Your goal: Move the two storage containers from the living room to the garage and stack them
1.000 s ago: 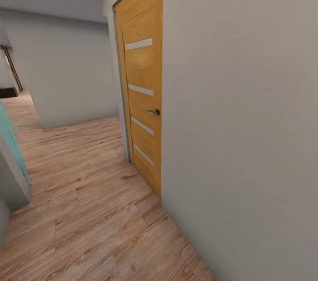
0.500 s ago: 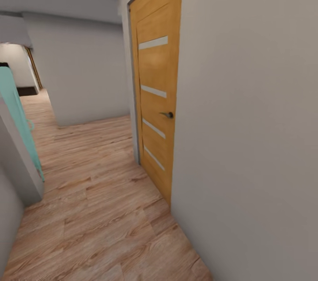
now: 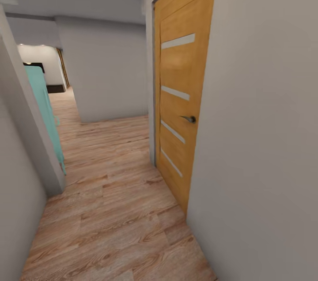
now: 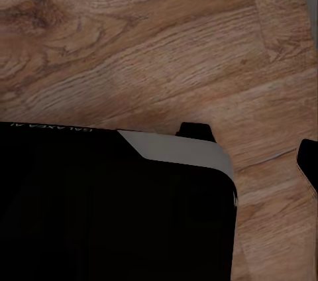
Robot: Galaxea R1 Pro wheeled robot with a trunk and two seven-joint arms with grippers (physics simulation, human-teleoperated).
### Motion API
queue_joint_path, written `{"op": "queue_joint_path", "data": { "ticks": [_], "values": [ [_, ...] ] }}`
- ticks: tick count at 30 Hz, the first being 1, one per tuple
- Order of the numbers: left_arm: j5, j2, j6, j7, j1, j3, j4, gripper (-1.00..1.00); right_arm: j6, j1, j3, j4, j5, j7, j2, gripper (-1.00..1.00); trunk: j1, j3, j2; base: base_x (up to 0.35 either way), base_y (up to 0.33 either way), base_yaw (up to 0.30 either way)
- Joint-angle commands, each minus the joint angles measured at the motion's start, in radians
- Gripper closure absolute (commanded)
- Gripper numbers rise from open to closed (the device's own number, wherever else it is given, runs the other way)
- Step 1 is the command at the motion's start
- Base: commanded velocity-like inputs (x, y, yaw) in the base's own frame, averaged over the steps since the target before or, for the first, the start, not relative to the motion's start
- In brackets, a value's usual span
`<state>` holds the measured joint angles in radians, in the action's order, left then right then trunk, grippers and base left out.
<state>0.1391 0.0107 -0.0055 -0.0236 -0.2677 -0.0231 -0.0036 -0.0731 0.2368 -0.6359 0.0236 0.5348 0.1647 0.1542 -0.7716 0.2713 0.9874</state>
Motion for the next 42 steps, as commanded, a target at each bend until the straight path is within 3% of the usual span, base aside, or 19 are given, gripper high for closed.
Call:
{"op": "queue_joint_path", "data": {
  "ticks": [1,28,42],
  "values": [
    [0.010,0.000,-0.001,-0.002,-0.001,-0.003,0.001,-1.00,-0.005,0.001,-0.008,0.002,0.010,0.001,0.001,-1.00,0.000,0.001,0.001,0.189,0.000,0.271],
    [0.010,0.000,-0.001,-0.002,-0.001,-0.003,0.001,-1.00,-0.005,0.001,-0.008,0.002,0.010,0.001,0.001,-1.00,0.000,0.001,0.001,0.176,0.000,0.270],
    [0.010,0.002,-0.001,-0.002,-0.001,-0.003,0.001,-1.00,-0.005,0.001,-0.008,0.002,0.010,0.001,0.000,-1.00,0.000,0.001,0.001,0.274,0.000,0.032]
  ]
}}
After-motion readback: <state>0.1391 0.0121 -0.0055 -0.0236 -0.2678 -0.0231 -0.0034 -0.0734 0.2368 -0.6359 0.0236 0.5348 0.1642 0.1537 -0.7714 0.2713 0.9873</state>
